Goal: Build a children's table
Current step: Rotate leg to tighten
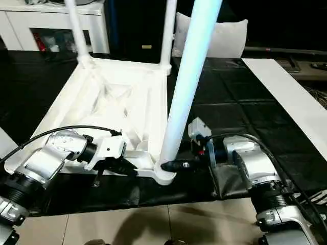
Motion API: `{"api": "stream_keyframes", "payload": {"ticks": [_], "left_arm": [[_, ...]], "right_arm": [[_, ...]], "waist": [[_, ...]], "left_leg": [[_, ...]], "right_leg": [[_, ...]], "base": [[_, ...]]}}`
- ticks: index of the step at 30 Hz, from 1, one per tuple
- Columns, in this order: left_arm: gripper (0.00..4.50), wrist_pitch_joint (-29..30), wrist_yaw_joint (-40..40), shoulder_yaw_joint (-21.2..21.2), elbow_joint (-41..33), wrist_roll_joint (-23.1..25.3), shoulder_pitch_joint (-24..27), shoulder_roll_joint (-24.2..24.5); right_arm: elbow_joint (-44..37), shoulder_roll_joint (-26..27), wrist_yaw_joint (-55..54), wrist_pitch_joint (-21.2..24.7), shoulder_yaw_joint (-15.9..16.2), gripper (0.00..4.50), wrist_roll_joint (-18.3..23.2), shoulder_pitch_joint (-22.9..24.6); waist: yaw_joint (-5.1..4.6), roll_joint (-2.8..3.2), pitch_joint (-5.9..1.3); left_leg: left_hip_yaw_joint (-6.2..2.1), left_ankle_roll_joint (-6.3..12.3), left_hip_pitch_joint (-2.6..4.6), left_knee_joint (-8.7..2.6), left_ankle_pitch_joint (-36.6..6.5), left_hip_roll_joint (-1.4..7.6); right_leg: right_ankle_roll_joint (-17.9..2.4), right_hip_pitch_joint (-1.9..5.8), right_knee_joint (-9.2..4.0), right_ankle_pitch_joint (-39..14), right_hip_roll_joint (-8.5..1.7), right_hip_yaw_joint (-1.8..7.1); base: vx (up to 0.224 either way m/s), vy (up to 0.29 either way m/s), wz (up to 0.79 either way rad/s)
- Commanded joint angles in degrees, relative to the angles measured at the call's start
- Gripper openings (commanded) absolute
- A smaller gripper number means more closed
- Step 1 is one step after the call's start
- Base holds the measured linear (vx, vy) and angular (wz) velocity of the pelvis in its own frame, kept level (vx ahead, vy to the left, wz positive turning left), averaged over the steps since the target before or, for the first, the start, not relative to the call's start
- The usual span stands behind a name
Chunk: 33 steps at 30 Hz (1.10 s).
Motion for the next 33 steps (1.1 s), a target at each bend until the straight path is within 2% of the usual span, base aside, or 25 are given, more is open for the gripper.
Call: {"api": "stream_keyframes", "payload": {"ticks": [1, 4, 8, 11, 14, 15, 17, 18, 19, 20, 21, 22, 23, 24, 25, 26, 27, 29, 31, 33], "left_arm": [[0.00, -1.99, -2.92, -2.08, -0.77, -0.84, -1.47, -1.09], [0.00, -1.31, -2.35, -1.66, -0.43, -1.33, -1.40, -1.58], [0.00, -0.37, -0.05, -1.11, 0.36, -0.78, -1.34, -2.10], [0.00, 6.53, 4.90, 0.72, -1.12, -1.59, -0.69, -4.73], [0.00, 8.73, 8.02, 1.52, -1.46, -1.72, -0.79, -6.45], [0.00, 10.41, 10.86, 2.05, -1.72, -1.44, -0.93, -7.89], [0.00, 13.77, 16.77, 3.05, -2.08, -0.47, -1.35, -10.95], [0.00, 15.58, 19.77, 3.44, -2.19, 0.28, -1.66, -12.59], [0.00, 15.95, 20.45, 3.51, -2.20, 0.50, -1.74, -12.98], [0.00, 17.14, 23.18, 3.98, -2.07, 1.05, -2.07, -14.61], [0.00, 17.72, 24.19, 4.20, -2.15, 1.19, -2.14, -15.19], [0.00, 18.73, 26.29, 4.56, -2.18, 1.40, -2.37, -16.66], [0.00, 18.73, 26.29, 4.56, -2.18, 1.40, -2.37, -16.66], [0.00, 19.55, 29.23, 5.01, -1.80, 1.89, -2.71, -18.58], [0.00, 19.80, 30.22, 5.15, -1.65, 2.08, -2.84, -19.24], [0.00, 19.64, 31.65, 5.03, -1.25, 2.80, -3.00, -19.93], [0.00, 19.46, 32.05, 4.95, -1.09, 3.12, -3.06, -20.02], [0.00, 19.16, 32.19, 4.82, -1.16, 3.77, -3.03, -19.83], [0.00, 18.41, 31.69, 4.82, -1.47, 4.35, -2.76, -18.74], [0.00, 17.47, 30.70, 4.64, -1.43, 4.25, -2.55, -17.78]], "right_arm": [[-1.28, -0.71, 0.87, 0.92, -0.12, 2.49, 1.66, 0.06], [-2.60, -0.44, 1.75, 2.42, 0.12, 2.17, 2.69, 0.81], [-4.00, 0.57, 1.04, 3.45, -0.12, 2.08, 3.43, 1.74], [-4.78, 5.16, -8.70, 5.95, -1.70, 2.06, 3.13, 1.52], [-3.75, 7.35, -14.47, 6.60, -2.21, 2.06, 1.48, 0.59], [-2.49, 9.27, -19.46, 7.74, -2.75, 2.05, 0.10, -0.33], [0.50, 13.32, -30.39, 9.17, -4.04, 2.04, -3.21, -2.42], [2.29, 15.57, -36.52, 10.20, -5.09, 2.04, -4.78, -3.70], [2.77, 16.12, -38.03, 10.46, -5.38, 2.03, -5.15, -4.04], [4.59, 17.72, -42.28, 10.54, -6.03, 2.03, -6.19, -5.29], [5.04, 18.17, -43.48, 10.41, -6.13, 2.03, -6.44, -5.62], [6.42, 19.63, -46.46, 10.68, -7.34, 2.03, -5.90, -6.54], [6.42, 19.63, -46.46, 10.68, -7.34, 2.03, -5.90, -6.54], [7.42, 20.94, -48.04, 10.16, -7.77, 2.03, -5.56, -7.12], [7.71, 21.37, -48.46, 9.98, -7.90, 2.03, -5.42, -7.29], [7.65, 21.88, -47.78, 8.86, -7.79, 2.52, -5.22, -7.15], [7.41, 21.95, -47.18, 8.48, -7.66, 2.65, -5.20, -6.95], [6.79, 21.74, -46.02, 7.80, -7.64, 2.65, -5.49, -6.41], [5.76, 20.26, -43.83, 6.65, -7.97, 3.01, -5.43, -5.44], [5.24, 18.66, -41.88, 5.91, -7.66, 3.14, -5.24, -4.87]], "waist": [[-0.34, -0.15, -4.15], [-0.26, -0.23, -4.09], [-0.24, -0.28, -4.08], [-0.46, -0.37, -4.00], [-0.96, -0.50, -3.70], [-1.19, -0.46, -3.55], [-2.30, -0.53, -3.36], [-3.44, -0.63, -3.09], [-4.64, -0.51, -3.28], [-4.84, 0.38, -3.38], [-6.33, 0.79, -3.39], [-7.00, 1.27, -3.64], [-7.00, 1.27, -3.64], [-7.68, 0.85, -3.60], [-7.89, 0.28, -3.49], [-7.87, -0.19, -3.46], [-7.58, -0.13, -3.44], [-7.48, 0.03, -3.56], [-7.34, 0.28, -3.59], [-7.08, 0.32, -3.69]], "left_leg": [[0.24, 3.53, 0.15, -3.92, -6.11, 1.27], [0.18, 3.22, 0.15, -3.98, -6.24, 1.36], [0.21, 3.00, 0.14, -3.96, -6.35, 1.27], [0.14, 2.36, 0.08, -4.10, -6.31, 1.28], [0.14, 1.56, 0.24, -3.93, -8.86, 0.67], [0.07, 1.36, 0.24, -3.90, -9.68, 0.49], [-0.09, 0.44, 0.23, -3.64, -11.46, 0.24], [-0.41, -0.52, -0.02, -3.50, -12.83, 0.10], [-0.84, -1.07, -0.49, -2.95, -14.94, -0.12], [-1.09, -0.92, 0.02, -2.92, -16.25, 0.07], [-1.66, -0.23, -0.20, -3.26, -18.89, 0.94], [-2.46, 0.28, -0.31, -4.05, -20.94, 2.16], [-2.46, 0.28, -0.31, -4.05, -20.94, 2.16], [-2.65, 0.46, -0.60, -4.74, -22.25, 2.81], [-1.88, 0.51, 0.54, -3.92, -21.95, 1.57], [-1.50, 0.73, 0.65, -3.44, -20.61, 0.79], [-1.14, 1.29, 0.33, -3.04, -17.71, 0.05], [-1.28, 1.84, 0.03, -3.34, -15.80, 0.50], [-1.34, 1.94, 0.04, -3.58, -15.57, 0.90], [-1.26, 2.29, 0.10, -3.74, -15.34, 1.08]], "right_leg": [[-6.19, 3.72, -3.56, -21.14, -3.66, 3.84], [-6.02, 3.70, -3.58, -21.70, -3.74, 3.81], [-5.49, 3.68, -3.77, -22.23, -3.77, 3.84], [-5.30, 3.70, -3.72, -23.01, -3.76, 3.80], [-2.76, 3.49, -4.93, -29.55, -3.75, 3.28], [-1.48, 3.44, -5.38, -32.10, -3.71, 2.99], [0.26, 3.25, -5.97, -35.53, -3.55, 2.28], [1.74, 3.26, -6.56, -38.35, -3.52, 1.39], [4.28, 3.85, -7.39, -40.72, -3.59, 0.09], [4.51, 3.96, -7.81, -40.64, -3.82, -0.34], [4.29, 4.60, -8.16, -38.33, -4.03, -1.17], [2.95, 5.46, -7.44, -33.47, -4.30, -1.00], [2.95, 5.46, -7.44, -33.47, -4.30, -1.00], [0.97, 5.60, -6.41, -27.99, -4.45, -0.42], [0.13, 4.38, -7.29, -29.78, -4.61, -0.43], [0.25, 4.13, -7.73, -31.74, -4.69, -0.66], [0.75, 4.21, -8.10, -34.14, -4.84, -0.85], [0.62, 4.29, -7.77, -32.73, -4.66, -0.60], [-0.26, 4.23, -7.35, -30.40, -4.51, -0.33], [-1.67, 4.23, -6.91, -27.83, -4.36, 0.10]], "base": [[0.000, 0.000, 0.00], [0.000, 0.000, 0.00], [0.000, 0.000, 0.00], [0.000, 0.000, 0.00], [0.000, 0.000, 0.00], [0.000, 0.000, 0.00], [0.000, 0.000, 0.00], [0.000, 0.000, 0.00], [0.000, 0.000, 0.00], [0.000, 0.000, 0.00], [0.000, 0.000, 0.00], [0.000, 0.000, 0.00], [0.000, 0.000, 0.00], [0.000, 0.000, 0.00], [0.000, 0.000, 0.00], [0.000, 0.000, 0.00], [0.000, 0.000, 0.00], [0.000, 0.000, 0.00], [0.000, 0.000, 0.00], [0.000, 0.000, 0.00]]}}
